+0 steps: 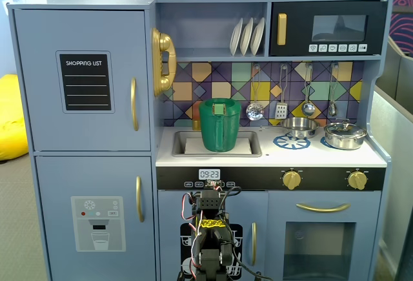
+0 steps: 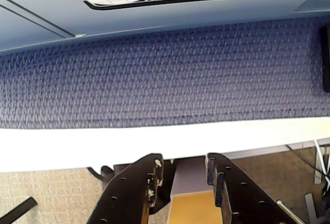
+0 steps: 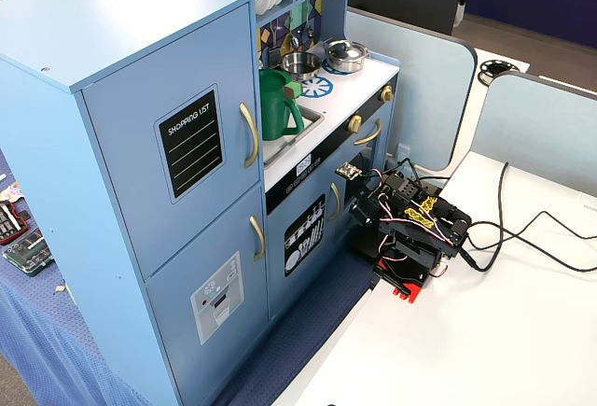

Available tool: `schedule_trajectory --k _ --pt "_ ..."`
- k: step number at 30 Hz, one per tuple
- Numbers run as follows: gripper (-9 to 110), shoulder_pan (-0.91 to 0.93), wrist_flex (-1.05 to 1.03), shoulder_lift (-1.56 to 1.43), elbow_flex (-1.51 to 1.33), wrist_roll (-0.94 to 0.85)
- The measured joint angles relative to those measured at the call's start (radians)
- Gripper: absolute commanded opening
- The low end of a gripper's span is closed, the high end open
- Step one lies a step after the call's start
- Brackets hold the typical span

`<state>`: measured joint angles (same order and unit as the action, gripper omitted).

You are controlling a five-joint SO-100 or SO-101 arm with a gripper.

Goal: Open the left cabinet door

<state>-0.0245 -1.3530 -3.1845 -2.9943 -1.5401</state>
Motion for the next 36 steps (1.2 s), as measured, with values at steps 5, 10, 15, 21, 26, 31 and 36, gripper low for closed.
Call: schedule_trajectory --k 5,10,15,21,26,31,36 --pt "0 -0.040 0.000 0.000 0.000 0.000" --pt "0 -0.150 0.002 0.000 0.000 -0.041" --pt "0 -0.225 0.160 0.005 -0.005 -0.087" --pt "2 -0.393 0.537 0.115 0.064 -0.150" --pt "4 -0.512 0.699 0.253 0.281 -0.115" --pt "9 -0.538 0.750 0.430 0.554 -0.074" --pt "14 -0.535 0.795 0.580 0.767 -0.074"
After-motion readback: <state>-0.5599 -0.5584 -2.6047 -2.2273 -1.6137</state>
